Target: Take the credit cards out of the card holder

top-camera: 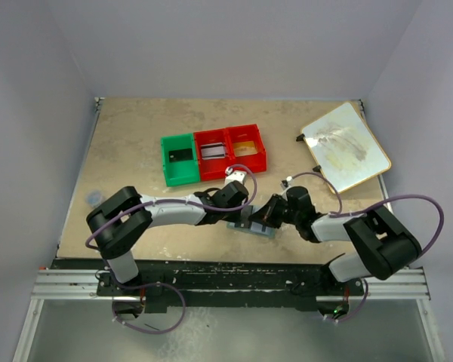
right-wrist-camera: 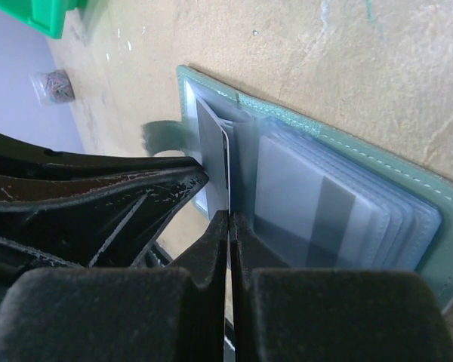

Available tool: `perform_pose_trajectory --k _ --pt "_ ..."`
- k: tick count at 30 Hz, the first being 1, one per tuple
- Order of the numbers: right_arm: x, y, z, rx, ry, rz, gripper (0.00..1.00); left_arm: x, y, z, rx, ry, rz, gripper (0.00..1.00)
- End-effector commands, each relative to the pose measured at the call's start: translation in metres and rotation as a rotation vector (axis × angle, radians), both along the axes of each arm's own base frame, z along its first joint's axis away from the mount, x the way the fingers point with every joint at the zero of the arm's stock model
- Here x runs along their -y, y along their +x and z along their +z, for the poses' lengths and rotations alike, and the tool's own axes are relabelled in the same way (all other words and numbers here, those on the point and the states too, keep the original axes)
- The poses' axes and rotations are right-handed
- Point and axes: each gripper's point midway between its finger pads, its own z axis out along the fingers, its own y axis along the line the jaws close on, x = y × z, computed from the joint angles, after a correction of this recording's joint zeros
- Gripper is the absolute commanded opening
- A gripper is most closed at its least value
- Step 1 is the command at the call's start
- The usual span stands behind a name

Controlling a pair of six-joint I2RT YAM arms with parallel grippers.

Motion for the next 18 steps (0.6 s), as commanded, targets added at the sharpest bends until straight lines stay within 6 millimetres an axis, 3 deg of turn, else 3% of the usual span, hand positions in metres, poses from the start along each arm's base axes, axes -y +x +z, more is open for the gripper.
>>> perform_pose_trajectory --k 1,13,18 --pt "0.000 -0.003 0.004 -0.012 0.038 -0.019 0.00 -0.015 -0.004 -0.007 -0.007 0.051 0.025 0.08" --pt "0.016 -0.011 0.003 -0.020 0.011 -0.061 0.02 -0.017 -0.009 -0.019 -0.033 0.064 0.006 0.04" --pt "0.011 -0.009 0.002 -0.025 0.023 -0.030 0.06 -0.014 -0.012 -0.020 -0.042 0.051 -0.007 0.04"
